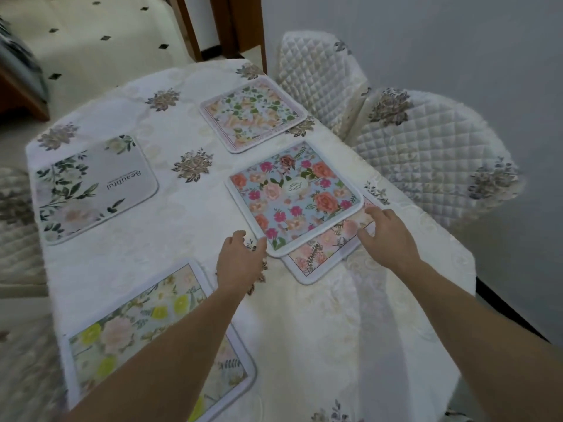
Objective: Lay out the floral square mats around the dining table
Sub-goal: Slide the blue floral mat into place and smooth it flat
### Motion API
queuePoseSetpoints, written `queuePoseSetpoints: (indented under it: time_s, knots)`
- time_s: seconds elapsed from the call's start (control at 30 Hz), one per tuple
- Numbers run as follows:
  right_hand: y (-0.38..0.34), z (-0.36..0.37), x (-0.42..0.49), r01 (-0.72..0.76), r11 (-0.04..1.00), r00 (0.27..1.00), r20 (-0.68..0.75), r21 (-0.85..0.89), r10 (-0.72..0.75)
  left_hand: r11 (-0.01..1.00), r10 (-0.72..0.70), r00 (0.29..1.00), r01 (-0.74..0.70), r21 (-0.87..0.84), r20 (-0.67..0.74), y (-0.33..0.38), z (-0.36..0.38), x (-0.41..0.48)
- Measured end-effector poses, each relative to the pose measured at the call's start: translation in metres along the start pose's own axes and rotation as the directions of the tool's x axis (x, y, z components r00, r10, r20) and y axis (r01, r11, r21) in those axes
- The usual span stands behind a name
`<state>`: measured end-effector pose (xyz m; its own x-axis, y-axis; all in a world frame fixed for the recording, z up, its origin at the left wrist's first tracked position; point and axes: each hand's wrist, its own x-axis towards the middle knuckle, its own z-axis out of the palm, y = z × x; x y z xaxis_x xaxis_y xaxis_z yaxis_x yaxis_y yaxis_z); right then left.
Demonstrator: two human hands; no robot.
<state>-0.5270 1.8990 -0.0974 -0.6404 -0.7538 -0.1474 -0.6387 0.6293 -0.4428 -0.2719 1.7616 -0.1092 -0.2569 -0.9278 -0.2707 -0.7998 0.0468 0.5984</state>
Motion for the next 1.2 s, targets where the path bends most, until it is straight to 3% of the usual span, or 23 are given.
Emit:
queuePoseSetpoints:
  time_s: [0.3,0.63,0.83,0.97,1.1,1.2]
  knots:
    - [0.005,0.024,0.079,-0.147,0.969,0.989,0.014,0.200,0.147,0.995,-0.073,0.997,0.072,-0.065,-0.010,0.003,0.027,0.056]
    - [-0.007,0.032,0.120,-0.238,0.901,0.969,0.022,0.362,0.247,0.927,-0.144,0.990,0.135,-0.350,0.001,0.005,0.032,0.081]
    - [-0.013,0.033,0.119,-0.107,0.819,0.994,0.039,0.564,0.103,0.903,-0.076,0.995,0.095,-0.418,0.061,-0.003,0.028,0.077]
    - [-0.012,0.024,0.106,-0.168,0.772,0.985,0.134,0.613,0.108,0.814,-0.104,0.986,0.160,-0.559,0.130,-0.006,0.020,0.069]
    - [-0.004,0.013,0.078,-0.203,0.698,0.972,0.230,0.686,0.057,0.604,-0.133,0.954,0.293,-0.741,0.269,-0.004,0.010,0.053]
    - [0.002,0.001,0.051,-0.268,0.583,0.952,0.305,0.767,0.036,0.487,-0.116,0.933,0.353,-0.799,0.342,0.000,0.002,0.030]
